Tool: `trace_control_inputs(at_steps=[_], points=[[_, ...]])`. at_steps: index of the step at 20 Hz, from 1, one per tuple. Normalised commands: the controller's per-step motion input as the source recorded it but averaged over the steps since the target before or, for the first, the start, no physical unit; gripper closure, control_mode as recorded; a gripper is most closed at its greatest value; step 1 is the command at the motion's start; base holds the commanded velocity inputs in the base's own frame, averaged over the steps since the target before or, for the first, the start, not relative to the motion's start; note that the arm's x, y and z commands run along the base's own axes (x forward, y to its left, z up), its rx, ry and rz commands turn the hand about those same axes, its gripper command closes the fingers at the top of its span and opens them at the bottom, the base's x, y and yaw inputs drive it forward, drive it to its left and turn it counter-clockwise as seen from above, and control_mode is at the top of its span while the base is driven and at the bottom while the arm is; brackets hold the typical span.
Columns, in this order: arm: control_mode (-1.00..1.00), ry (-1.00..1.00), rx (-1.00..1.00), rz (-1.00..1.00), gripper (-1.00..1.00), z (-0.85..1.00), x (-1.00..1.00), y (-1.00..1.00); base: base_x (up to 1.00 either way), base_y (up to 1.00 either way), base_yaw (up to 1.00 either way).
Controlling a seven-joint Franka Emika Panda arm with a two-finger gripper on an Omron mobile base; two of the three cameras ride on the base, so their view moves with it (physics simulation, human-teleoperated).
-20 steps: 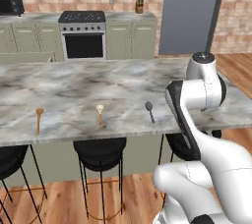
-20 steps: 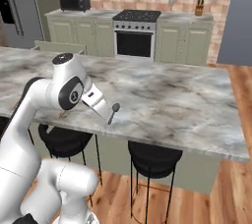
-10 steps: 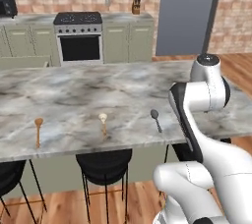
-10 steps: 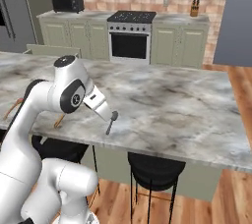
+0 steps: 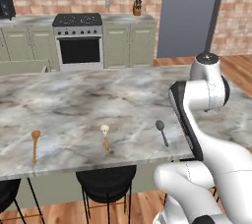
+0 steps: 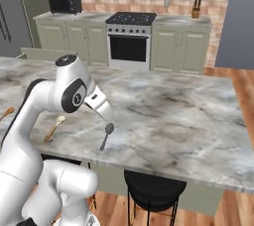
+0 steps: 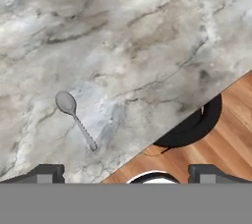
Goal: Pick up the metallic utensils from the counter and place them in the open drawer. Make sure not to pick up any wooden utensils.
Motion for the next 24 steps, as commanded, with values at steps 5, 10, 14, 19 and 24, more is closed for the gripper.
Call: trace_control_inputs(at_steps=[5,10,14,19,24], points=[[-1.00,-0.07,0.01,0.04,-1.00,-0.32,0.26,0.28,0.09,0.11,0.00],[-1.00,0.09,0.01,0.22,-1.00,-0.43,0.06,0.05,0.00,0.00,0.00],[-1.00,0.24,0.00,0.30,-1.00,-0.52,0.08,0.03,0.00,0.00,0.00],[-1.00,0.20,0.00,0.35,-1.00,-0.39,0.32,0.02,0.00,0.00,0.00],[-1.00,0.08,0.00,0.28,-1.00,-0.53,0.30,0.16,0.00,0.00,0.00]])
